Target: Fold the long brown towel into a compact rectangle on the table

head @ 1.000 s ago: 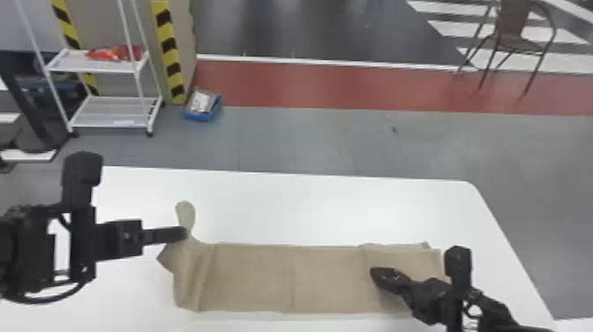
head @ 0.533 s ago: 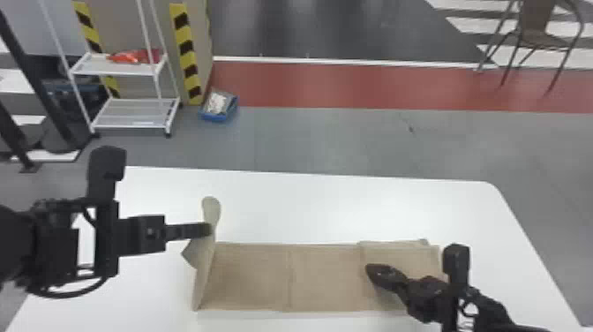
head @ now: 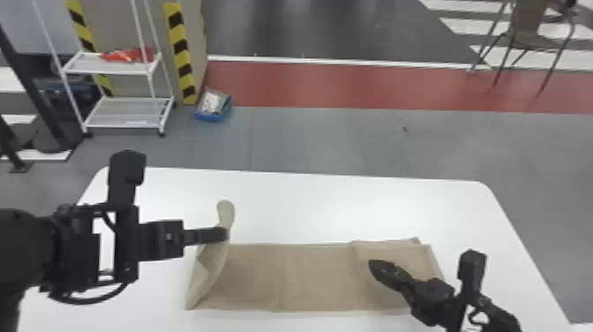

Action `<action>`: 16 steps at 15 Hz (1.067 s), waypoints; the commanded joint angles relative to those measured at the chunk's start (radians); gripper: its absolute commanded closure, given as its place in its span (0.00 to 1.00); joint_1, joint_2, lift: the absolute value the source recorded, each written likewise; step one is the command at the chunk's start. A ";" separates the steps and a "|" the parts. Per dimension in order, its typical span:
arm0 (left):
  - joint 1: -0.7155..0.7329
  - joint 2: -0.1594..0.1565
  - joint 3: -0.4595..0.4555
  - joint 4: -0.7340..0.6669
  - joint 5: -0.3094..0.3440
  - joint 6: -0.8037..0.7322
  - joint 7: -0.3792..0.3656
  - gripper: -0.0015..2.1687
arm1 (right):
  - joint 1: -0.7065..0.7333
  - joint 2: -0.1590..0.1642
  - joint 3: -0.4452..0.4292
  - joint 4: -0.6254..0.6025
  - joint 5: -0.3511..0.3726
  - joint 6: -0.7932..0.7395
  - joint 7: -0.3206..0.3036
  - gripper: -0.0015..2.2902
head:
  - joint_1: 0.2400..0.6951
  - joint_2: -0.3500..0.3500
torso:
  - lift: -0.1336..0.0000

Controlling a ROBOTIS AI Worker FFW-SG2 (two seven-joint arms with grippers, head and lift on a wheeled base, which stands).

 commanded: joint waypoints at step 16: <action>0.109 -0.078 -0.325 0.267 0.012 -0.667 0.177 0.72 | 0.029 -0.012 -0.091 0.010 -0.073 -0.094 0.025 0.65 | 1.00 0.08 | 1.00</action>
